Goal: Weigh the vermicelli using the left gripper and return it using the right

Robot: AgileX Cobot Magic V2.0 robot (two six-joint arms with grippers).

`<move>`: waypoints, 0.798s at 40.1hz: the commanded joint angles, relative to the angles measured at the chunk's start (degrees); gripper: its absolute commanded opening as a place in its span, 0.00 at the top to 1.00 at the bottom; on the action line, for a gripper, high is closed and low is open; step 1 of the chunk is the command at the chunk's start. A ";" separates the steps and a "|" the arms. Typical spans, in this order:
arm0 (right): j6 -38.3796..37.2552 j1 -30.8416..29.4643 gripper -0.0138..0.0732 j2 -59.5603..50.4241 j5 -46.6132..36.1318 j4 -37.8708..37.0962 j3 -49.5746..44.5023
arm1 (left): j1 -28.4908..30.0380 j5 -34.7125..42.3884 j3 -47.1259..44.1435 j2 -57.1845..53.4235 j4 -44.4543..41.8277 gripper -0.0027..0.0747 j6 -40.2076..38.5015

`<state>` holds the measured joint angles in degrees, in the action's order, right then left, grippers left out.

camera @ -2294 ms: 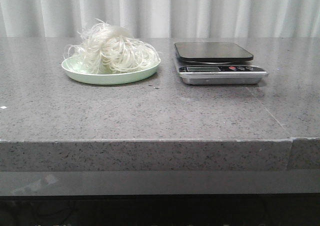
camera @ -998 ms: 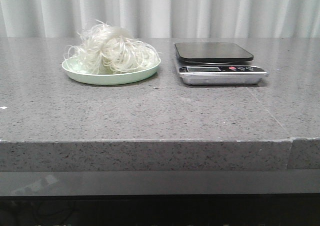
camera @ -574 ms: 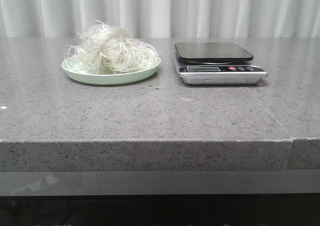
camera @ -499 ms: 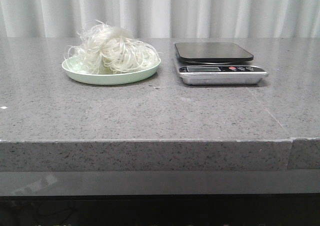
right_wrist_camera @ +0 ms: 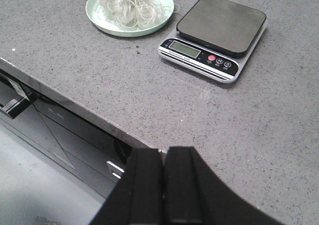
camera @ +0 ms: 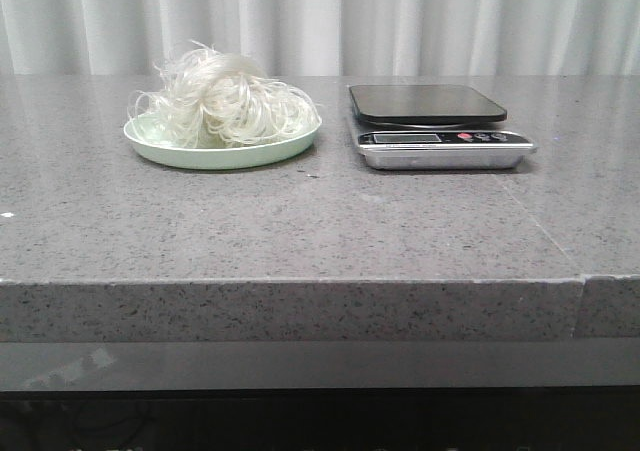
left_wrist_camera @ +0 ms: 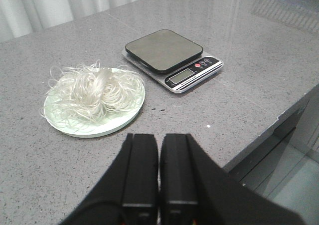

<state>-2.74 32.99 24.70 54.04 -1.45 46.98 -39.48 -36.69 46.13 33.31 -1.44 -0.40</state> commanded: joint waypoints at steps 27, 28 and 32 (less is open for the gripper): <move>0.11 -0.33 0.66 0.38 -3.40 -0.82 1.15 | 28.59 30.16 -33.44 -22.86 0.31 0.76 -0.58; 0.11 -0.33 0.66 0.38 -3.40 -0.82 1.15 | 29.38 31.59 -34.79 -23.87 0.57 0.76 -0.58; 0.11 -0.33 0.66 0.38 -3.40 -0.82 1.15 | 32.63 36.29 -40.80 -28.14 2.20 0.76 -0.58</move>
<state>-2.74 32.99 24.70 54.41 -1.45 46.98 -8.88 -9.33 7.38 6.98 -0.97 -0.40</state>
